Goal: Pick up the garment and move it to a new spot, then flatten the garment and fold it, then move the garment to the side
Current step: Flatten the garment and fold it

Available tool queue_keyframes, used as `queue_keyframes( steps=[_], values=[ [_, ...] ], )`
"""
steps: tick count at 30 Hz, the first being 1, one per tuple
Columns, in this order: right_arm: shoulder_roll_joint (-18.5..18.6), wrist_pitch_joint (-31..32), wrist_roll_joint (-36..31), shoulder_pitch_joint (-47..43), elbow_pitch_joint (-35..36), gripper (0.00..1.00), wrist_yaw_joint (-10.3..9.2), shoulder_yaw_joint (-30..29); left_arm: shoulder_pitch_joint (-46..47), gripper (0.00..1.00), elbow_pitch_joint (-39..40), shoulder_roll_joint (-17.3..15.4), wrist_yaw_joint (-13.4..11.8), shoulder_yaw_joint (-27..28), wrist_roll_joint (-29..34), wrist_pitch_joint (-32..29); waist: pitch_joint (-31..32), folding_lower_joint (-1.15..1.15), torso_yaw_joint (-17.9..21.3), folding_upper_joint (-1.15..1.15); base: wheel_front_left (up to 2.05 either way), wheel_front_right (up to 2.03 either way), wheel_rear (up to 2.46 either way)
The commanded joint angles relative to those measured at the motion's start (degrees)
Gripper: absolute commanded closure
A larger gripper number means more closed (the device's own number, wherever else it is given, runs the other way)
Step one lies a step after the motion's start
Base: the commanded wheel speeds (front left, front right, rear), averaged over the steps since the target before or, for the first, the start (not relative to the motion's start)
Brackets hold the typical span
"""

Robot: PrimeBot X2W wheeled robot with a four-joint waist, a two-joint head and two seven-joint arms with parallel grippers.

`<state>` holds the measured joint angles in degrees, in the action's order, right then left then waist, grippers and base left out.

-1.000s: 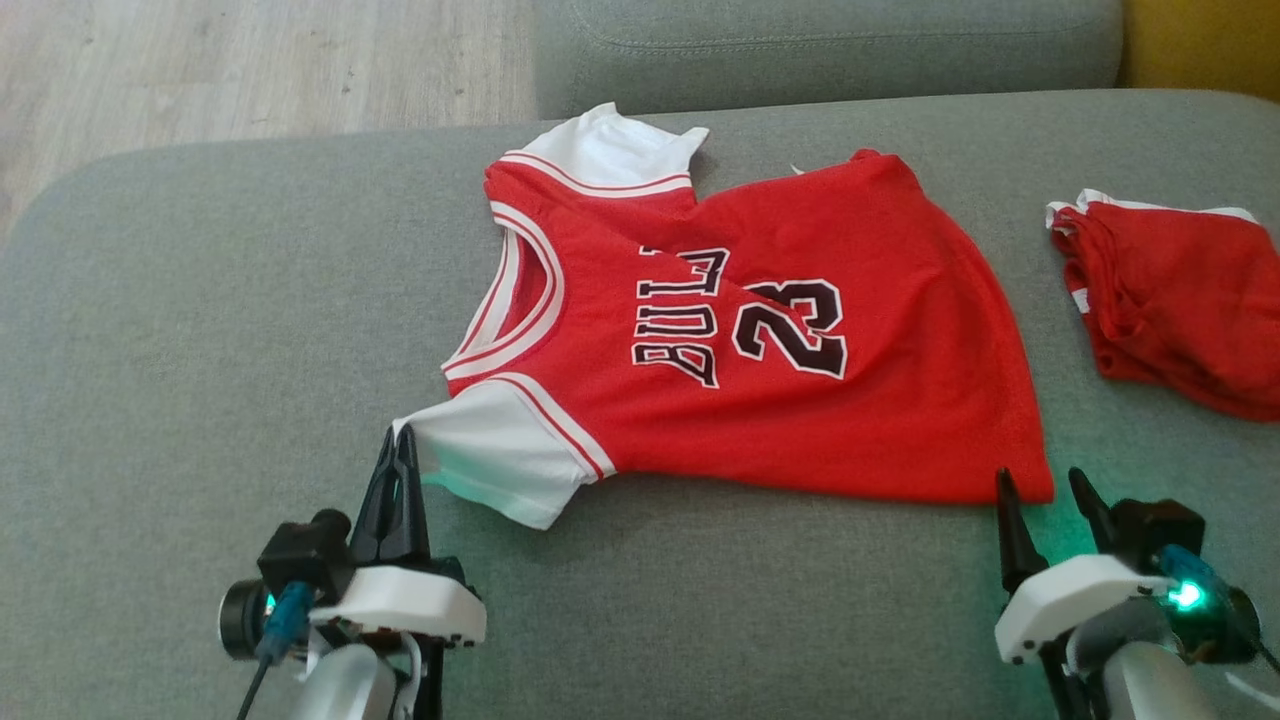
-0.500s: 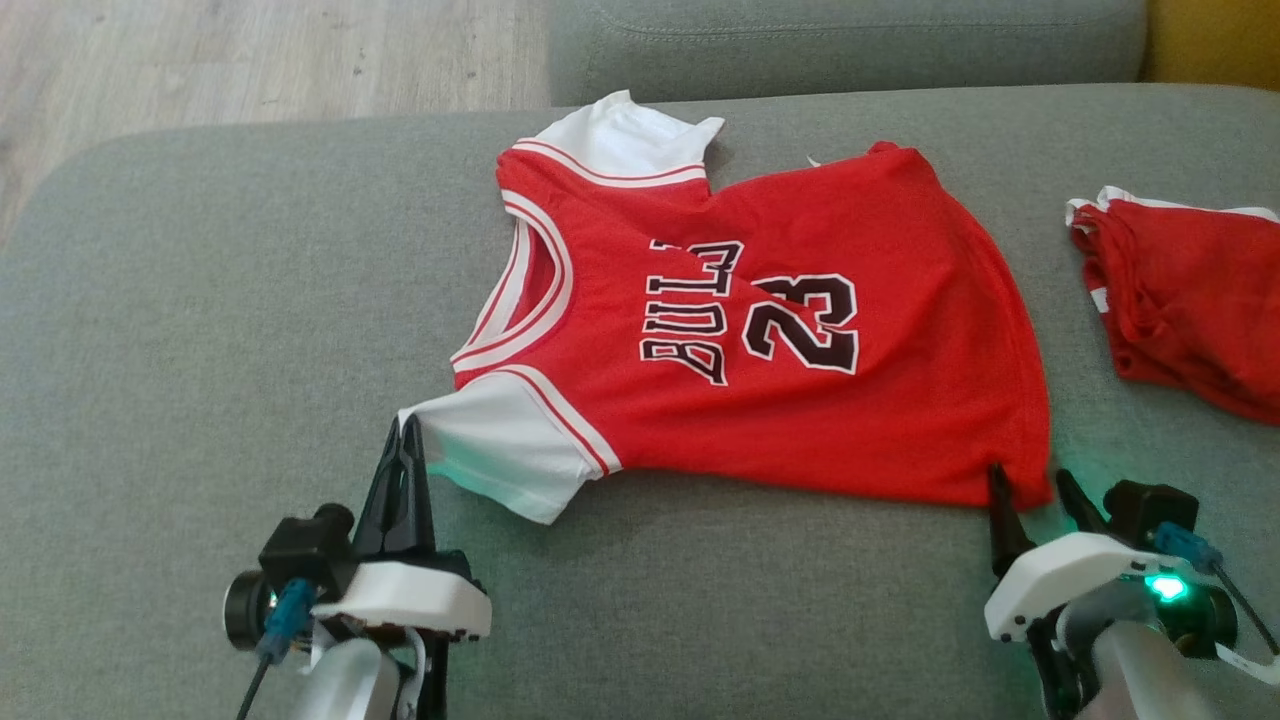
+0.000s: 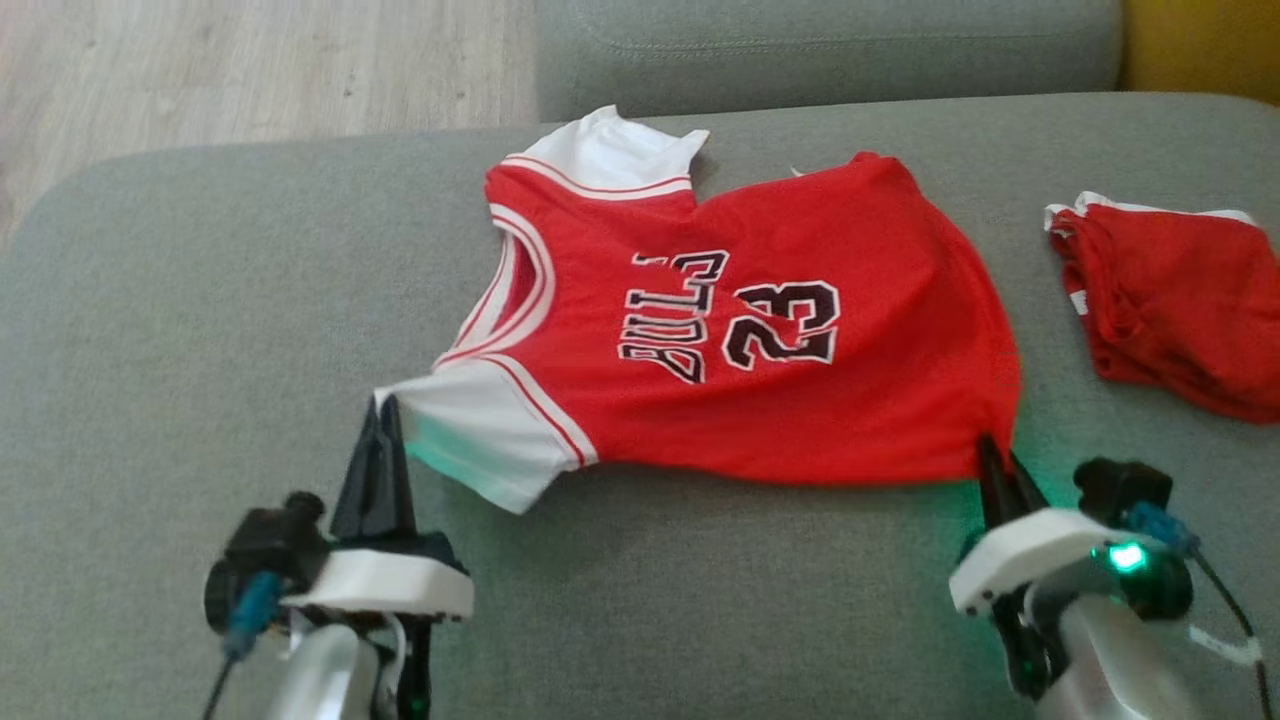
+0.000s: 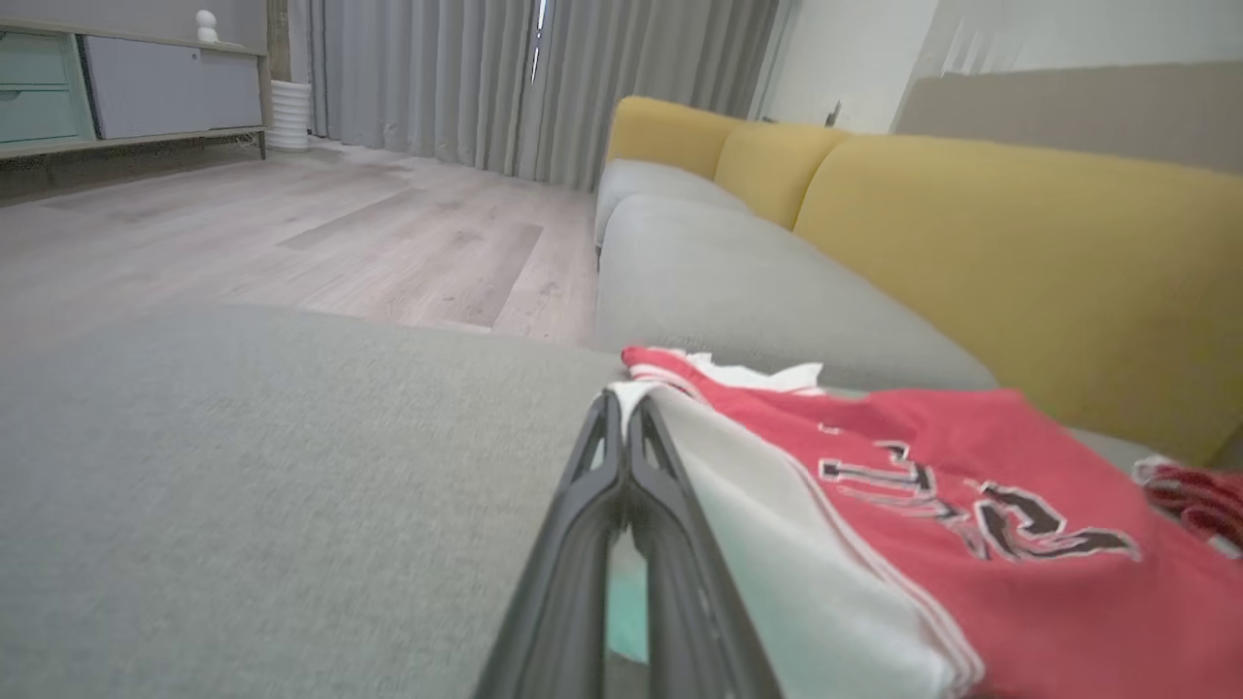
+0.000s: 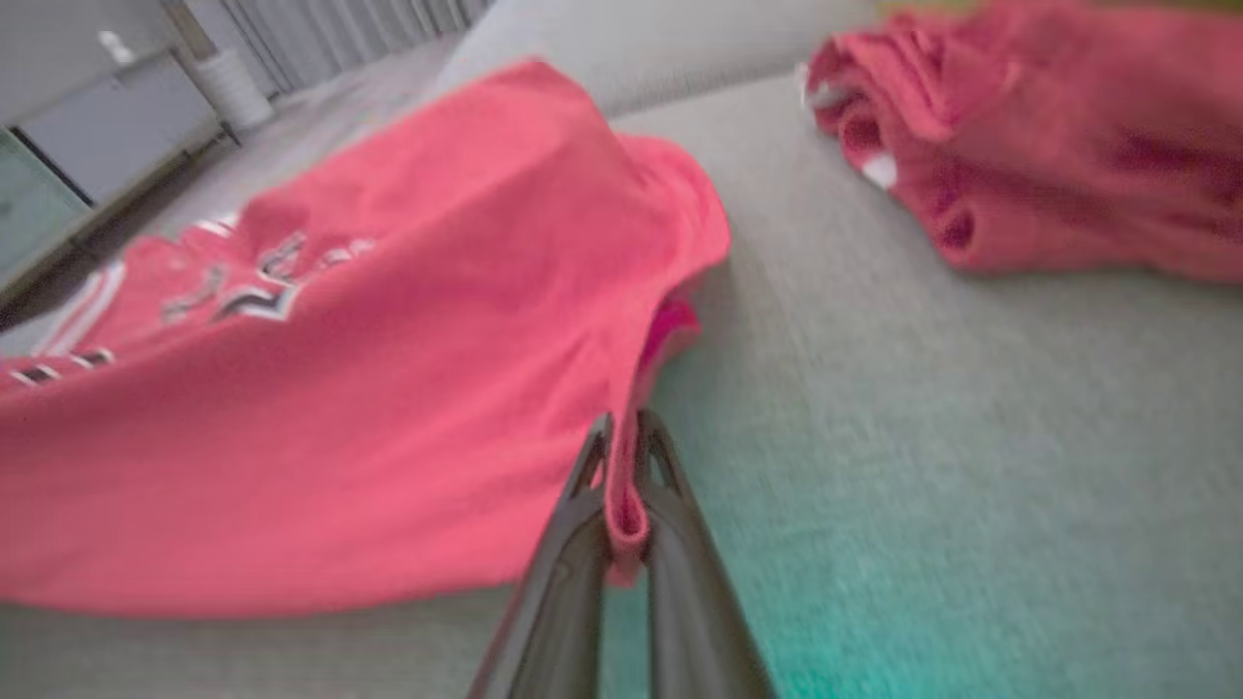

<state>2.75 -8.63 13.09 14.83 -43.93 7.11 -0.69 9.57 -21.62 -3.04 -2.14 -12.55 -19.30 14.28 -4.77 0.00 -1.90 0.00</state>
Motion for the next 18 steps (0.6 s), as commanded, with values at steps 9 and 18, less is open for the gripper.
queue_keyframes(
  steps=[9,18],
  values=[
    [2.57,-5.31,2.83,7.57,23.01,1.0,0.37,5.63,7.15,1.0,18.21,-0.06,5.24,7.18,-3.14,0.72,3.46,0.0,1.83,0.0,0.0,0.0,0.0],
    [8.58,-5.89,4.47,10.96,42.4,1.0,0.37,7.76,15.17,1.0,33.33,0.02,5.81,9.41,-4.94,0.64,6.67,0.0,3.32,0.0,0.0,0.0,0.0]
  ],
)
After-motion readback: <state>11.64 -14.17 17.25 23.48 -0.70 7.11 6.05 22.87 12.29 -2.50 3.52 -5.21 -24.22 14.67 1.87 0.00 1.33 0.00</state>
